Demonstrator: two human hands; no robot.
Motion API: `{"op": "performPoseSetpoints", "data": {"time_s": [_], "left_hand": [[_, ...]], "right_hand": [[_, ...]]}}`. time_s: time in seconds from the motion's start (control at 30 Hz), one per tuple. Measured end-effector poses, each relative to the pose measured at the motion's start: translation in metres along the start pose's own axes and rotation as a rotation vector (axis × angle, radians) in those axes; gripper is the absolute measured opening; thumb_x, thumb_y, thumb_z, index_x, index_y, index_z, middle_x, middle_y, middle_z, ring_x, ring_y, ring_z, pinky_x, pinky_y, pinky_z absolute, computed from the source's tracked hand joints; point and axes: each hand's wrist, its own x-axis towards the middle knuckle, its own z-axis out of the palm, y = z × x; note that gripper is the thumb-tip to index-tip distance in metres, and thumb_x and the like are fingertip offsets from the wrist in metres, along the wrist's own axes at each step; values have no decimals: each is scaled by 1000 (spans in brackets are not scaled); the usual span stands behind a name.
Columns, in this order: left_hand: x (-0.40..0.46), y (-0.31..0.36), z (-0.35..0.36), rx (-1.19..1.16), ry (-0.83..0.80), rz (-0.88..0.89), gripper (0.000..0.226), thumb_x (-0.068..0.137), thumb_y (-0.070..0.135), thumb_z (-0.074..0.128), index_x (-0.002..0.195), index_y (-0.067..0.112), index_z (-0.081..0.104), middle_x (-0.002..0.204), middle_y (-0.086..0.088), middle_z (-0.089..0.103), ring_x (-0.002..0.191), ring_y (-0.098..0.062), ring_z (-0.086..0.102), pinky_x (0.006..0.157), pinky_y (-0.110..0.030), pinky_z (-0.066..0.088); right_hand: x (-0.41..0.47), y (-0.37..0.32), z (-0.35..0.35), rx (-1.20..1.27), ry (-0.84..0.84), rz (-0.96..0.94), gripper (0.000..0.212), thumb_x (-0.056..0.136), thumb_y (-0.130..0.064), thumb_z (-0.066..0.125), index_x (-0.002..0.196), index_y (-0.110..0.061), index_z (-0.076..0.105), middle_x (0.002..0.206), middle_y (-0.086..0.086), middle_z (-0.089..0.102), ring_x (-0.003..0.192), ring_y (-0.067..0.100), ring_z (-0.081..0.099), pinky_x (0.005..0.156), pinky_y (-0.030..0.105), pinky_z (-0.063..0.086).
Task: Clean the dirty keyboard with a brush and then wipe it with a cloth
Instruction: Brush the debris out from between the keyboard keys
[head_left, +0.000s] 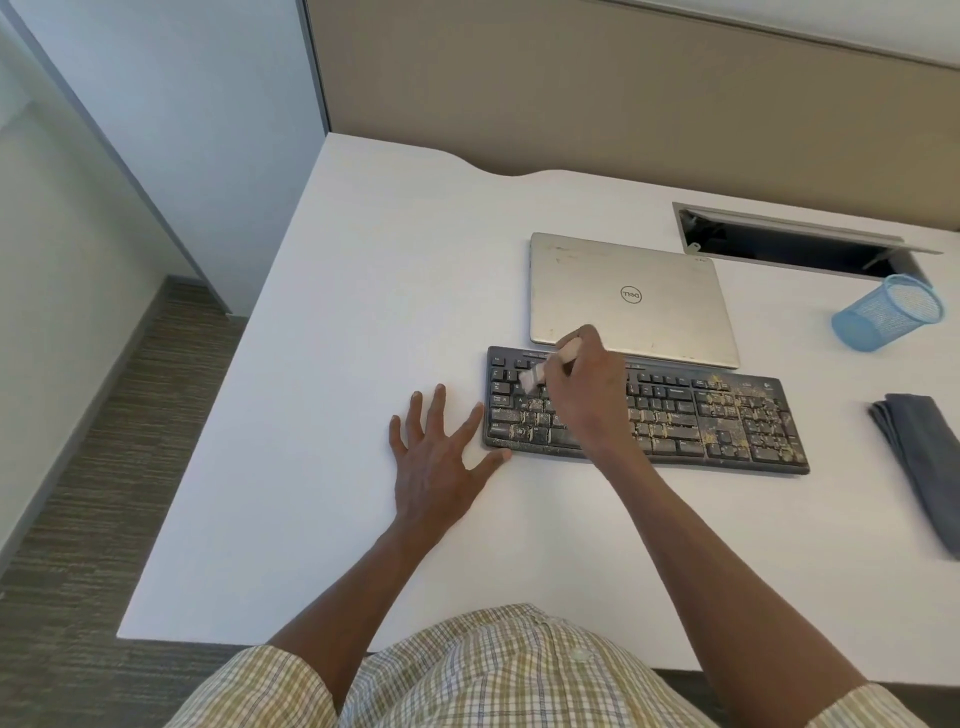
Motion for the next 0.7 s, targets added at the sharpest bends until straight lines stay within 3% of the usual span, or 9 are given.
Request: {"op": "performPoseSetpoints", "data": {"time_s": [0.13, 0.3, 0.4, 0.7], "left_hand": [[1, 1, 0, 2, -5, -3, 69, 90, 82, 37, 148, 47, 45, 168, -8, 18, 155, -35, 6, 121, -60, 9], [1, 0, 0, -7, -24, -5, 68, 89, 82, 36, 148, 48, 43, 169, -8, 16, 156, -35, 3, 121, -60, 7], [1, 0, -1, -5, -23, -6, 68, 89, 82, 36, 148, 48, 44, 169, -8, 16, 156, -35, 4, 121, -60, 7], [1, 0, -2, -8, -24, -7, 69, 89, 82, 35, 148, 48, 44, 169, -8, 16, 155, -35, 4, 121, -60, 7]], "right_hand": [[-1, 2, 0, -29, -41, 36, 9, 89, -14, 57, 95, -7, 53, 71, 8, 63, 57, 23, 62, 50, 35, 49], [2, -1, 3, -10, -21, 20, 7, 90, -11, 55, 96, -6, 54, 70, 4, 60, 57, 21, 58, 49, 31, 41], [4, 0, -1, -33, -64, 60, 9, 89, -12, 56, 96, -7, 54, 72, 6, 63, 59, 23, 62, 51, 35, 49], [4, 2, -1, 12, -52, 86, 9, 89, -14, 57, 96, -8, 54, 76, 8, 65, 61, 23, 65, 53, 40, 53]]}}
